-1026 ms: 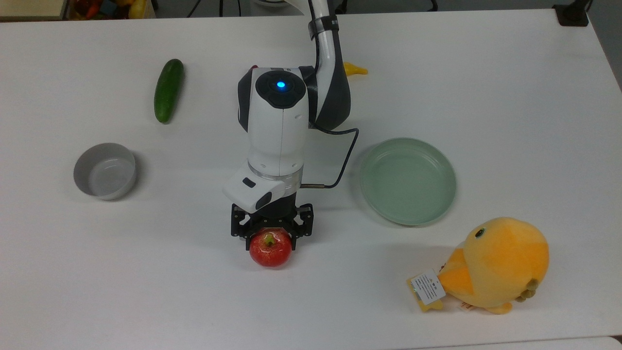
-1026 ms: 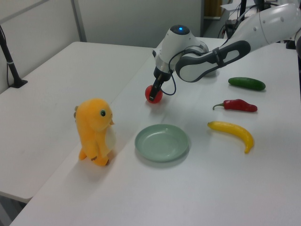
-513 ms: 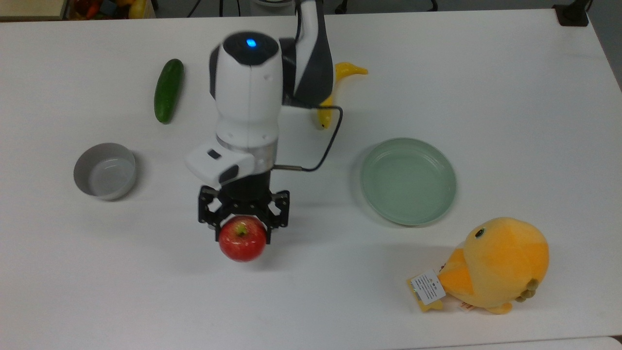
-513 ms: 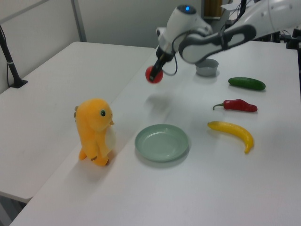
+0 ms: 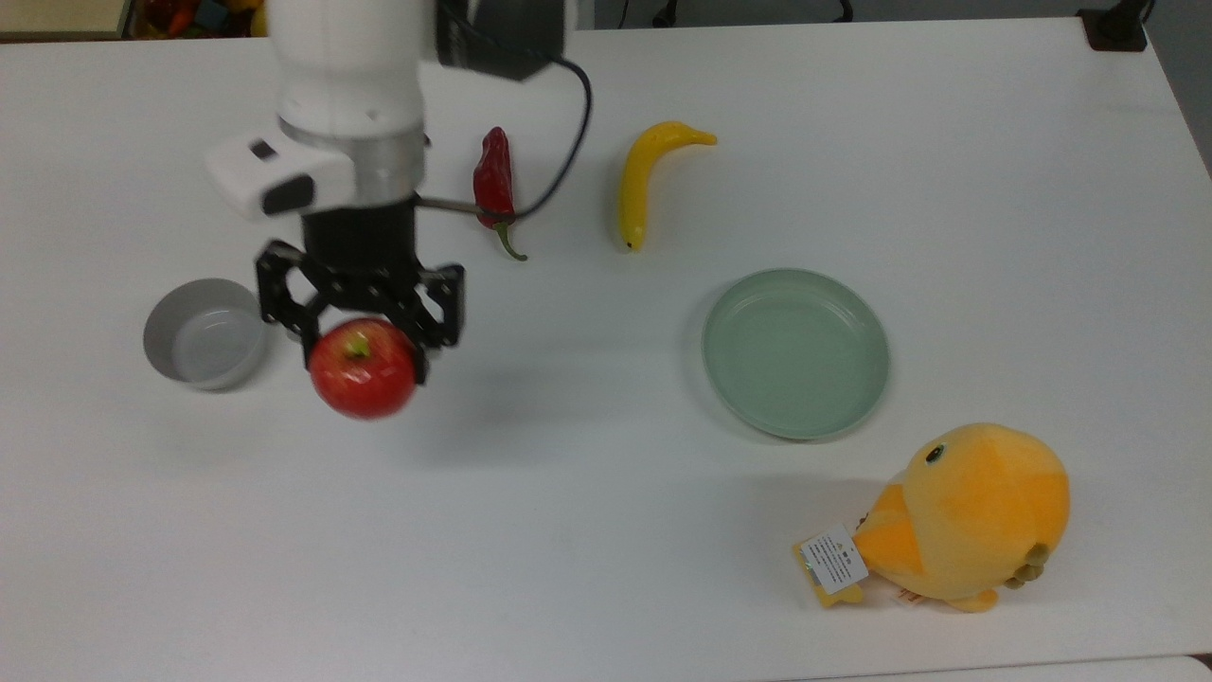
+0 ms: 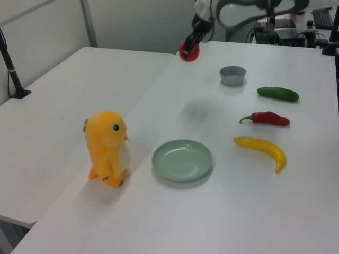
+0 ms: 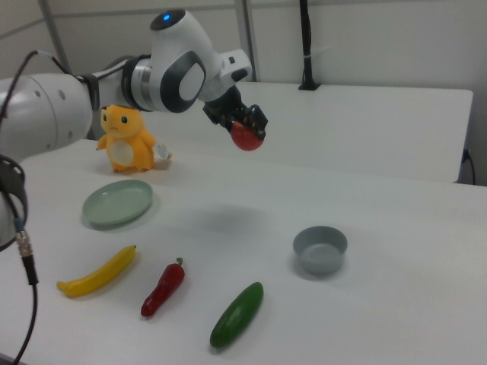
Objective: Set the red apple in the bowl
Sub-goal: 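Lift the red apple and carry it over the grey bowl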
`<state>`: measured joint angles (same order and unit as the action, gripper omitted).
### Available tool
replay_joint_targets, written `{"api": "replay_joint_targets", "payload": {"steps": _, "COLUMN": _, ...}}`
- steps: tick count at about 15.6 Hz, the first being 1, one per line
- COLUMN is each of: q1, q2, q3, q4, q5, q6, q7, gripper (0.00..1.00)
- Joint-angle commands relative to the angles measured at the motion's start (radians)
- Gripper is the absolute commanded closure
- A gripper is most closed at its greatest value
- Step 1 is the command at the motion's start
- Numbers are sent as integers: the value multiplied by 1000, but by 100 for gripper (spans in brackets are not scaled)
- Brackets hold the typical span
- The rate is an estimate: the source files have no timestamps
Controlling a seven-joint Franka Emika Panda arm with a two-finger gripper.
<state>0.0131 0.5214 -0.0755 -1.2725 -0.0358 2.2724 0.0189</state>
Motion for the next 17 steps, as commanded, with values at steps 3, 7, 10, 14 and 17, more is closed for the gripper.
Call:
{"api": "replay_joint_targets", "payload": {"steps": 3, "q1": -120, "q2": -169, "q3": 13, "q4": -139, "q5": 100, "q6": -148, "q7": -284, "gripper": 93}}
{"api": "replay_joint_targets", "payload": {"steps": 7, "q1": -214, "q2": -164, "q3": 10, "q4": -145, "q5": 148, "q6": -166, "q7": -497, "gripper": 93}}
{"api": "replay_joint_targets", "payload": {"steps": 10, "q1": -275, "q2": -146, "q3": 8, "q4": -146, "q5": 151, "q6": -166, "q7": -591, "gripper": 92}}
{"api": "replay_joint_targets", "payload": {"steps": 14, "q1": -312, "q2": -94, "q3": 0, "q4": -166, "q5": 174, "q6": -142, "q7": -643, "gripper": 92}}
{"api": "replay_joint_targets", "payload": {"steps": 17, "q1": -321, "q2": -83, "q3": -12, "q4": -209, "q5": 180, "q6": -116, "q7": -678, "gripper": 93}}
